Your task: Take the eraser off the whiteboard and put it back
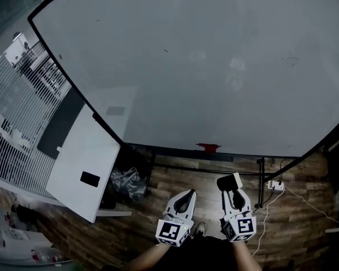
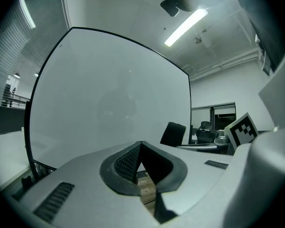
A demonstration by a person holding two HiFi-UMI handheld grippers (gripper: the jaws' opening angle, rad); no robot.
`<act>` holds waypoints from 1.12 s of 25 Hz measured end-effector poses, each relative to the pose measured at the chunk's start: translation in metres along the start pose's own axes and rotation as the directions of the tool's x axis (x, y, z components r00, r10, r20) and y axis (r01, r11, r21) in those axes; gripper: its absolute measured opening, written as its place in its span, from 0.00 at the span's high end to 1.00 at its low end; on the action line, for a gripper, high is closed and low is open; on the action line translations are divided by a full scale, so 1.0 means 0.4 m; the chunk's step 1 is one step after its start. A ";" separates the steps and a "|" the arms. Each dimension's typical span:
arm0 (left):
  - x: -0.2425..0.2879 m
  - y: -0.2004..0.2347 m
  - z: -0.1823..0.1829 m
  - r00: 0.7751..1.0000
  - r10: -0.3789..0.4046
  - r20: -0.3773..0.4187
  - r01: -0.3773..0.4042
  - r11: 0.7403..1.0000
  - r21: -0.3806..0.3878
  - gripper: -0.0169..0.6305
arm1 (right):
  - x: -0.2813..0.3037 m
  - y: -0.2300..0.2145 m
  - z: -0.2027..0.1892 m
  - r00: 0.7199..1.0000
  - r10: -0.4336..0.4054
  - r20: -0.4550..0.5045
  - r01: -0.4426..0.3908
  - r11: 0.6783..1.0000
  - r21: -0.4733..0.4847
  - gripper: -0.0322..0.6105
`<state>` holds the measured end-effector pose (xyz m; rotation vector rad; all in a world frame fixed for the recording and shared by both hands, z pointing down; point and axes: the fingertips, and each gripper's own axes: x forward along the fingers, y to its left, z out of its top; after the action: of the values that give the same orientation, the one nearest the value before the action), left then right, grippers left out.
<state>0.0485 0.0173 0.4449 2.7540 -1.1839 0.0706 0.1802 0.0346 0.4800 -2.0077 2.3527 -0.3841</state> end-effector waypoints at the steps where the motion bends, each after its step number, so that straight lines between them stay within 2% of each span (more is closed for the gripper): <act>1: -0.003 0.004 0.009 1.000 -0.005 0.004 0.005 1.000 0.001 0.96 | -0.001 0.011 -0.001 1.000 0.000 -0.002 0.000 1.000 -0.004 0.74; 7: -0.036 0.015 0.019 1.000 -0.007 0.021 0.007 1.000 -0.004 0.96 | -0.017 0.082 -0.007 0.999 0.024 -0.038 -0.025 0.999 -0.026 0.74; 15: -0.061 0.025 0.022 1.000 -0.013 0.027 0.013 1.000 -0.013 0.96 | -0.027 0.102 -0.009 1.000 0.016 -0.002 -0.016 0.999 -0.031 0.74; 28: -0.092 0.029 0.022 0.999 -0.018 0.044 0.019 1.000 -0.018 0.96 | -0.048 0.124 -0.021 1.000 0.006 -0.017 -0.007 0.999 -0.033 0.74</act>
<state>0.0147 0.0345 0.4337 2.7632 -1.1630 -0.0024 0.1337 0.0615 0.4754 -2.0180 2.3908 -0.3659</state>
